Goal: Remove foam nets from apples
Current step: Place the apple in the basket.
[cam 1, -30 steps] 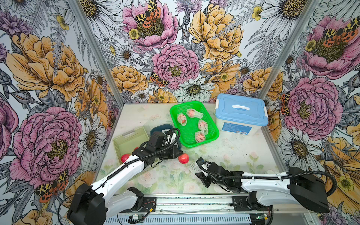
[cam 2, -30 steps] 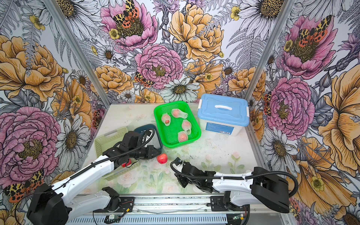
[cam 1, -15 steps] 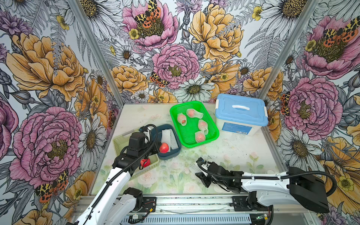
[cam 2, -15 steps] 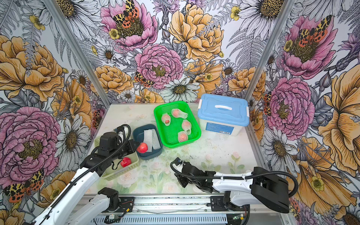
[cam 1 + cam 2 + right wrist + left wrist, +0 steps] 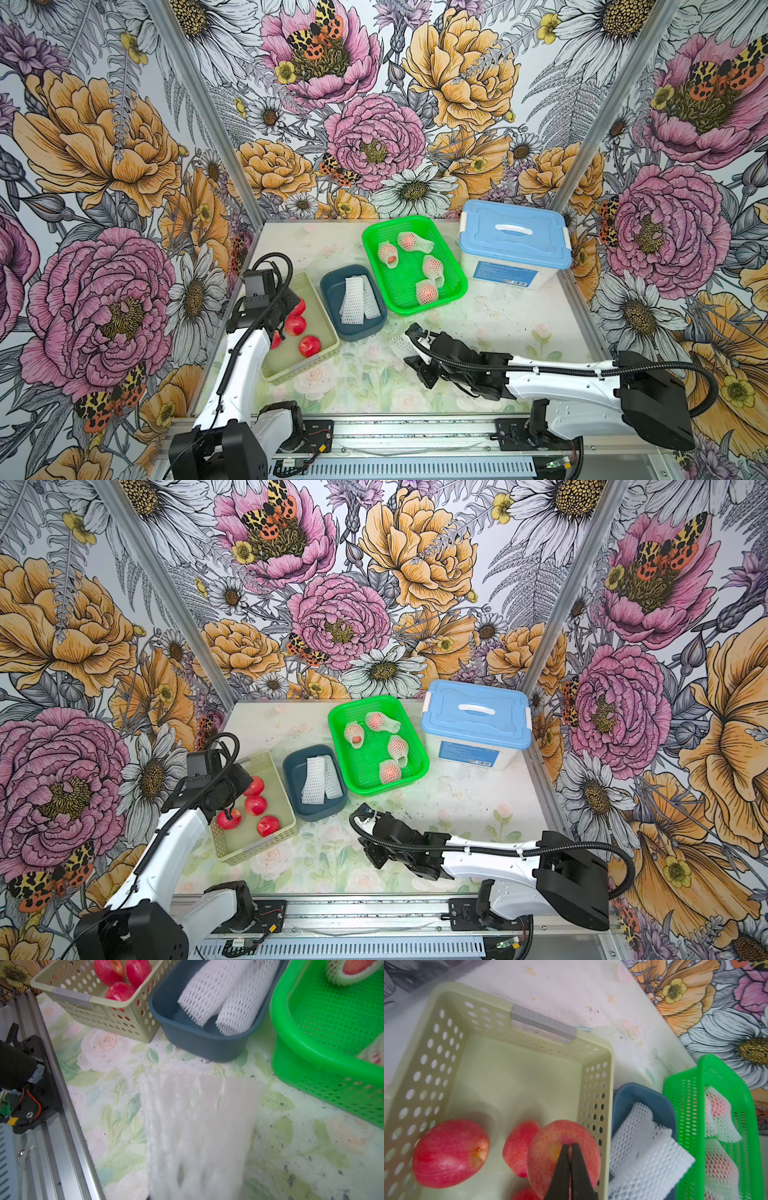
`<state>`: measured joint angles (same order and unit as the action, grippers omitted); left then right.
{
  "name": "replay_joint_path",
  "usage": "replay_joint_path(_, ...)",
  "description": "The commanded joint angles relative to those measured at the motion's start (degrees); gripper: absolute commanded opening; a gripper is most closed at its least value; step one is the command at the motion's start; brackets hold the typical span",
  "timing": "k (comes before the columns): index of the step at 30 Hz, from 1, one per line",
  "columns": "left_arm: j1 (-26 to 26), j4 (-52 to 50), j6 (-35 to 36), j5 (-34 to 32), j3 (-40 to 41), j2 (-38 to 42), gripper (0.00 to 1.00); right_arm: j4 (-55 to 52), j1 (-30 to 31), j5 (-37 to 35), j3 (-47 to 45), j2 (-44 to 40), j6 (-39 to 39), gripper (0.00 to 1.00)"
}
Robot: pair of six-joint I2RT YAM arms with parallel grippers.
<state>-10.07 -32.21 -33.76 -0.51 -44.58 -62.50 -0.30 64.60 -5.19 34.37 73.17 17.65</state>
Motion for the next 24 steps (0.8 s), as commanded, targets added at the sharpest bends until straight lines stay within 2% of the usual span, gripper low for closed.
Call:
replay_joint_path(1,-3.2,5.9,-2.5,-3.1,-0.9,-3.2,0.0,-3.4,-0.5,-1.3,4.2,1.1,-0.2,0.27)
replay_joint_path(5,-6.1,11.0,-4.8,-3.0,-0.1,-7.0,0.0,-3.7,-0.6,0.7,8.9,3.9,0.9,0.27)
replay_joint_path(10,-7.9,11.8,-5.3,-3.0,-1.3,-12.9,0.0,-6.2,-2.1,3.0,18.4,11.0,2.2,0.28)
replay_joint_path(17,-8.9,11.0,-5.5,-2.9,-0.8,-14.5,0.0,-10.7,-7.3,7.3,36.6,27.0,3.2,0.29)
replay_joint_path(19,-9.1,10.9,-5.7,-2.5,-0.4,-13.9,0.11,-11.8,-8.1,7.8,41.1,31.1,3.2,0.3)
replay_joint_path(21,-9.3,10.8,-5.9,-2.0,-0.2,-12.9,0.29,-12.8,-8.7,9.1,45.4,35.0,3.6,0.33)
replay_joint_path(24,-9.7,10.2,-6.1,-1.9,-0.2,-11.0,0.45,-13.6,-9.2,9.7,49.9,39.2,4.5,0.35)
